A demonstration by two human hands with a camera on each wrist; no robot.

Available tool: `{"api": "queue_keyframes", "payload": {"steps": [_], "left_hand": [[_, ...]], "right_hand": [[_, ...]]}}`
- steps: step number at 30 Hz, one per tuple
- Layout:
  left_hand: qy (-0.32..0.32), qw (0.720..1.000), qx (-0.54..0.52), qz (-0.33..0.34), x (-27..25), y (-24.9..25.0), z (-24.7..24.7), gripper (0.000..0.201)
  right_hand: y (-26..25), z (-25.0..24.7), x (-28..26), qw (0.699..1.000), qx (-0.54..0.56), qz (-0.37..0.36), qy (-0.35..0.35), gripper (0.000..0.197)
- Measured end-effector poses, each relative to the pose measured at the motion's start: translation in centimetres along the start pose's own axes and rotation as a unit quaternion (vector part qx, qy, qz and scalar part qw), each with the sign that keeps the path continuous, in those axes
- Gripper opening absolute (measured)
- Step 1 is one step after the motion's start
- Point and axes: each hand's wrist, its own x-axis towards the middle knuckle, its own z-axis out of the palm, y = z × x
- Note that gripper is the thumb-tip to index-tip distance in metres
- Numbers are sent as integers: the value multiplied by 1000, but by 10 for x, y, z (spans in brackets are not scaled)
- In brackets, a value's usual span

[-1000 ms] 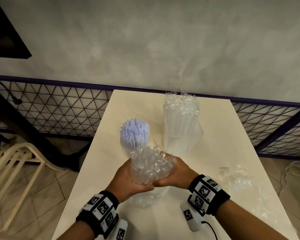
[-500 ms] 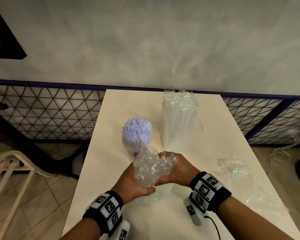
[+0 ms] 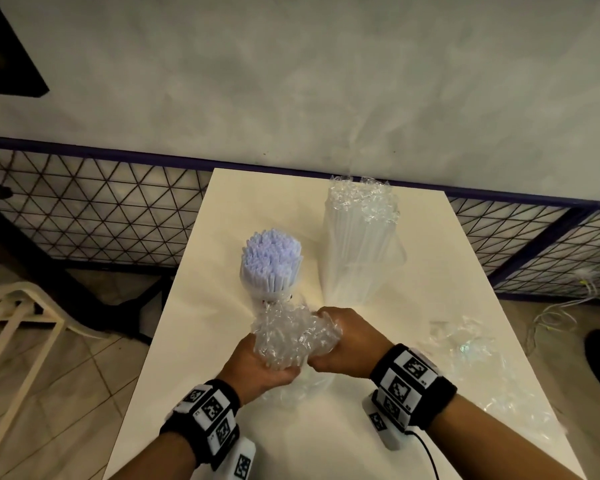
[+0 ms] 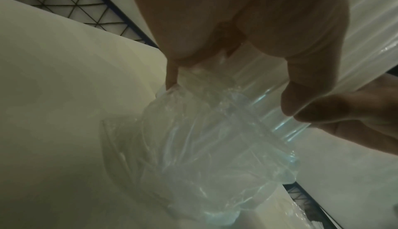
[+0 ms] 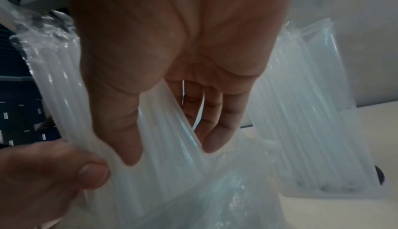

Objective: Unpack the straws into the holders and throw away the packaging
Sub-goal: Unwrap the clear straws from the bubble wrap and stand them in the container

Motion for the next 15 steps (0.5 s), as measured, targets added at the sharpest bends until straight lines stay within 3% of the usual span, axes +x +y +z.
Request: {"api": "queue_keyframes", "payload": {"steps": [4,7,10,12,15], "left_hand": [[28,1000,-8,-9,-1,0,4,40],[32,999,-3,-9,-3,2,11,36],[28,999,-11,-15,-5,2,15,40],[37,999,-14,-23,-5,4,17,39],[50,998,-21,-31,-6,4,19,36]], "right_hand": [[15,5,0,999,21,25,36,34],[18,6,-2,997,56,19,57,24],[16,6,-5,993,74,2,96,28],[19,3,-6,988,97,1,121,17],[25,1,-5,986,114,9,122,15]]}}
